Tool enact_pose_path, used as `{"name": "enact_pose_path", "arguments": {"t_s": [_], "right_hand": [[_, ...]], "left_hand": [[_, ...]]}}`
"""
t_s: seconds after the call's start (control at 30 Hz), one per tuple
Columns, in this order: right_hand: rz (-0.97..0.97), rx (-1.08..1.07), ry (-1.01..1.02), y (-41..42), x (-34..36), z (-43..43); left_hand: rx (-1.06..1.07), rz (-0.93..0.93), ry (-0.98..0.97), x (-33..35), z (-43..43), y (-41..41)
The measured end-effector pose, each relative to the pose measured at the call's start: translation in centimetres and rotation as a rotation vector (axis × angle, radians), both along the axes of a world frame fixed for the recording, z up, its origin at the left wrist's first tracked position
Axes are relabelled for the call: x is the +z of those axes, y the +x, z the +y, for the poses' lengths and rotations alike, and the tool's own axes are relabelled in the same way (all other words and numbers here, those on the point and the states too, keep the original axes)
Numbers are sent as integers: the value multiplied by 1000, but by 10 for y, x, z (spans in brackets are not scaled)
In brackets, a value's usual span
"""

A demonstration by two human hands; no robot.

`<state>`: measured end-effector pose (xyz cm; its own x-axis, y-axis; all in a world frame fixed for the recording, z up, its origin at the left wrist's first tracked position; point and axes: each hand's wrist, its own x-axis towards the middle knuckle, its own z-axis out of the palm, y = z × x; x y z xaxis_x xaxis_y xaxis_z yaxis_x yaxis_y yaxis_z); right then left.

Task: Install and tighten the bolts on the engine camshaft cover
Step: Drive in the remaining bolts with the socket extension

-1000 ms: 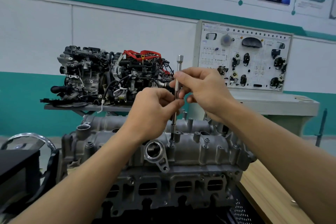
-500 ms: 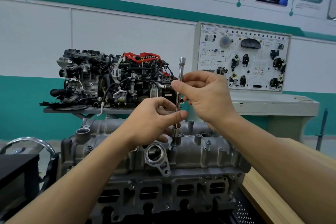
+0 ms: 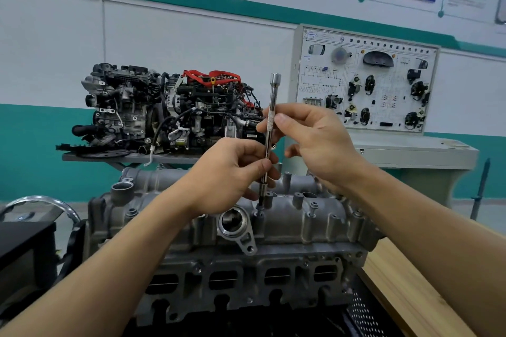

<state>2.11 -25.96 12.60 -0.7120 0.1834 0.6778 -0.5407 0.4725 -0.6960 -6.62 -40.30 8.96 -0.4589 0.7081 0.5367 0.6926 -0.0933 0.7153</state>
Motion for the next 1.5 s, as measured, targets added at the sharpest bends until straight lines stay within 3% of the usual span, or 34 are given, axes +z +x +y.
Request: {"name": "enact_pose_path", "arguments": {"t_s": [0.2,0.43,0.73,1.03,1.3,1.5], "right_hand": [[72,24,-29,-9,-3,1],[115,-38,-179,-19,-2,-2],[-94,26,3,-6,7,-3],[55,-90,-126,-15,1,0],[-112,12,41,-9,9,-4],[12,-118,-26,-11,7,0]], "left_hand": [[-25,-20,2,-1,1,-2],[85,-47,236,-8,6,-3],[-24,6,75,-5,2,-2],[176,36,170,-8,4,2],[10,-33,51,-4,-2,0],[74,17,100,-6,0,6]]}}
